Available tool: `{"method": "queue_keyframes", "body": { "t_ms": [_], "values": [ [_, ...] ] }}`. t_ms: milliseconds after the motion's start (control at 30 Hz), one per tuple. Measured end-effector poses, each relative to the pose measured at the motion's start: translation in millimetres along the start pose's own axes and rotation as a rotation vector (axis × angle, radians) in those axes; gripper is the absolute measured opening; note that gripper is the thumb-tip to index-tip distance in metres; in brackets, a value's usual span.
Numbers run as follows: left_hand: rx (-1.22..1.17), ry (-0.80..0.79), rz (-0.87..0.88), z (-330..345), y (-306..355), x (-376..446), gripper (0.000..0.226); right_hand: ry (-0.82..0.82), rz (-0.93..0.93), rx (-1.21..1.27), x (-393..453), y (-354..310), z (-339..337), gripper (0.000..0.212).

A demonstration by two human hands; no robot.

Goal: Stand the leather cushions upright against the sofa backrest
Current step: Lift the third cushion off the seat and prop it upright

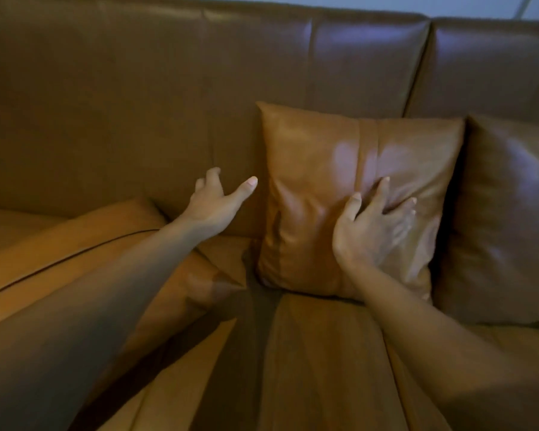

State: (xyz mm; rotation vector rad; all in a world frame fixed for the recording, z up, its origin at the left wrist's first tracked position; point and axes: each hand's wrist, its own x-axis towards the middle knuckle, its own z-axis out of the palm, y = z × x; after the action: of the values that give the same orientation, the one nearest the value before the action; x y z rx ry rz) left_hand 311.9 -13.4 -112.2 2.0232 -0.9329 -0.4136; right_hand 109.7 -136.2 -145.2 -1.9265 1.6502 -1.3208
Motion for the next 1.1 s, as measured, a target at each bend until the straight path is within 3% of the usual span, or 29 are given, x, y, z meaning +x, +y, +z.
{"method": "queue_keyframes", "body": {
  "t_ms": [167,333,433,800,1000,1100],
  "values": [
    [0.043,0.058,-0.029,-62.8,-41.9,-17.6,0.107,-0.048,-0.210,-0.042,-35.7,-41.2,17.5,0.055],
    [0.119,0.113,-0.078,-108.6,-88.2,-38.9,0.107,-0.113,-0.193,-0.135,-55.0,-68.8,27.9,0.060],
    [0.178,0.147,-0.139,-129.2,-114.6,-52.2,0.108,-0.173,-0.295,-0.156,-70.5,-83.3,32.9,0.059],
    [0.440,0.166,-0.235,-161.1,-174.3,-90.5,0.101,-0.526,-0.418,-0.235,-165.3,-144.6,88.0,0.059],
    [0.632,0.141,-0.236,-170.6,-197.7,-103.2,0.077,-0.780,-0.467,-0.314,-204.0,-151.4,114.1,0.065],
    [0.628,0.168,-0.230,-166.6,-212.5,-109.7,0.076,-0.773,-0.514,-0.349,-214.7,-145.2,119.4,0.070]
  ]
}}
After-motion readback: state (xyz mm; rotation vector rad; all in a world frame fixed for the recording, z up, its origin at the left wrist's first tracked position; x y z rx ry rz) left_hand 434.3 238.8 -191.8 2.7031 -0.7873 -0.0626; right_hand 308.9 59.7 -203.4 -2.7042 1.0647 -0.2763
